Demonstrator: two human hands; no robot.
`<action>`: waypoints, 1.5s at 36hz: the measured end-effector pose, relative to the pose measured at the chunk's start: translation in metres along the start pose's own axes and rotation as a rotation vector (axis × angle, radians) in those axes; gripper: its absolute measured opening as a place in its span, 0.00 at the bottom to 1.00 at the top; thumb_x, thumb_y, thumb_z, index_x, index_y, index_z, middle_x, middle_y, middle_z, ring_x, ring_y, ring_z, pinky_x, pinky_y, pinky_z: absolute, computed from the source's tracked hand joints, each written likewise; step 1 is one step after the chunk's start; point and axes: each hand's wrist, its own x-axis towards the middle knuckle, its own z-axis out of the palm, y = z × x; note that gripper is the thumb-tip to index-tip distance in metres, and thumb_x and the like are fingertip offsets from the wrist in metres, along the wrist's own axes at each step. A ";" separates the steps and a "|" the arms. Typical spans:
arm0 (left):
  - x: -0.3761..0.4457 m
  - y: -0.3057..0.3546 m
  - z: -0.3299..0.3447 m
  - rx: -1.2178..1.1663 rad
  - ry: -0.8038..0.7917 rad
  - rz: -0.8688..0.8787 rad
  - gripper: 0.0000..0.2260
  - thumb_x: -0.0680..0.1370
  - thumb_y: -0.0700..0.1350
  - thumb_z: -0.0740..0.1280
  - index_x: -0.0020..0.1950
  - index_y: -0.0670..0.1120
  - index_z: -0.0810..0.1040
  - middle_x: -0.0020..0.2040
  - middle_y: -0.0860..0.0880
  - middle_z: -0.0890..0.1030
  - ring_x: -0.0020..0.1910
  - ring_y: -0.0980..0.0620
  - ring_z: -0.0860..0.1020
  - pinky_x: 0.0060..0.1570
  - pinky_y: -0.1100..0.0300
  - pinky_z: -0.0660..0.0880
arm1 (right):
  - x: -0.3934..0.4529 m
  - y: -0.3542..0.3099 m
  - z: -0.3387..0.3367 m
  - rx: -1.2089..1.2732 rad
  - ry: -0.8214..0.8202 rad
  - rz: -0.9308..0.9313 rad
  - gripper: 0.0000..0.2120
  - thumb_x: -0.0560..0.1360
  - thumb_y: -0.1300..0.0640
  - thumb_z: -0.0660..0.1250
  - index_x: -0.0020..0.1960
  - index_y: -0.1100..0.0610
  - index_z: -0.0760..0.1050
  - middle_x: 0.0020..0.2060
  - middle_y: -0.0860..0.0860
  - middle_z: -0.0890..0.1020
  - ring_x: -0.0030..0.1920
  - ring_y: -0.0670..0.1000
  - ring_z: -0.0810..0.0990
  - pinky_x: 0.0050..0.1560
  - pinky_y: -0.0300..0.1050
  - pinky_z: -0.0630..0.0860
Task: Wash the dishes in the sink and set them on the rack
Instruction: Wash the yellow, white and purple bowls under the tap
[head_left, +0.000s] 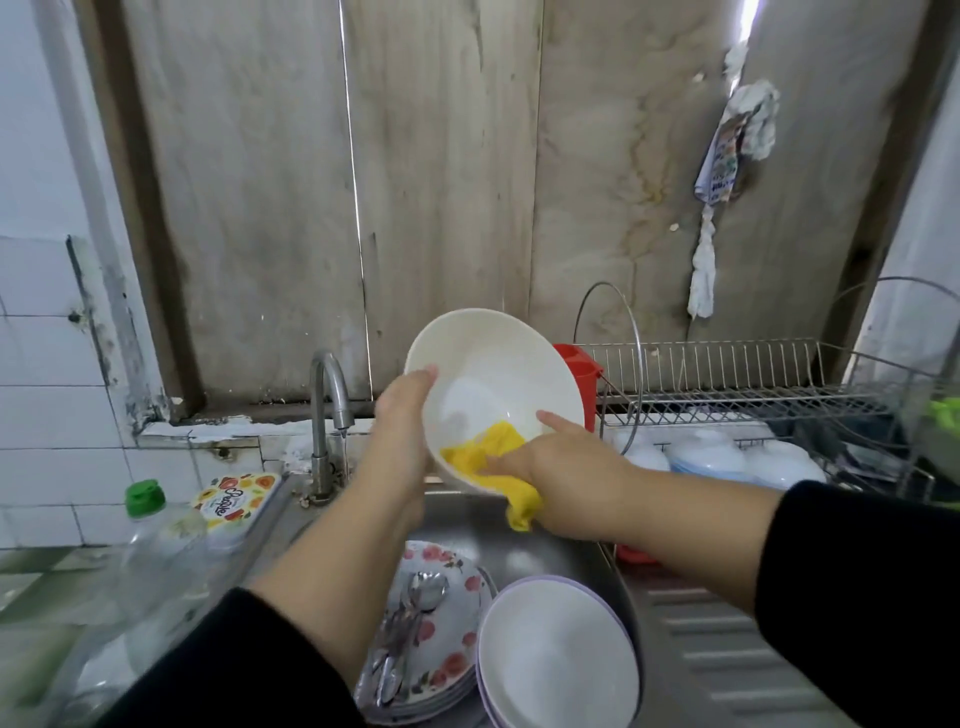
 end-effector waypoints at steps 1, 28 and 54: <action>-0.004 -0.008 0.008 -0.007 0.022 0.051 0.27 0.72 0.56 0.68 0.67 0.47 0.69 0.58 0.43 0.79 0.54 0.44 0.79 0.55 0.48 0.76 | 0.003 -0.008 -0.002 0.212 0.064 0.053 0.16 0.76 0.58 0.61 0.62 0.49 0.74 0.62 0.51 0.78 0.63 0.52 0.73 0.68 0.45 0.59; -0.020 -0.012 -0.003 0.007 -0.094 -0.021 0.37 0.70 0.64 0.63 0.73 0.44 0.65 0.64 0.37 0.76 0.59 0.43 0.78 0.56 0.51 0.76 | -0.005 -0.020 0.005 0.281 0.173 0.049 0.15 0.75 0.59 0.64 0.59 0.47 0.76 0.54 0.51 0.81 0.54 0.54 0.76 0.47 0.40 0.67; -0.043 -0.071 -0.050 -0.763 0.191 -0.370 0.19 0.82 0.55 0.53 0.56 0.46 0.79 0.41 0.44 0.85 0.41 0.41 0.82 0.38 0.39 0.79 | -0.008 -0.050 0.083 2.792 0.292 0.106 0.36 0.42 0.48 0.85 0.50 0.54 0.85 0.53 0.56 0.83 0.51 0.58 0.83 0.45 0.60 0.81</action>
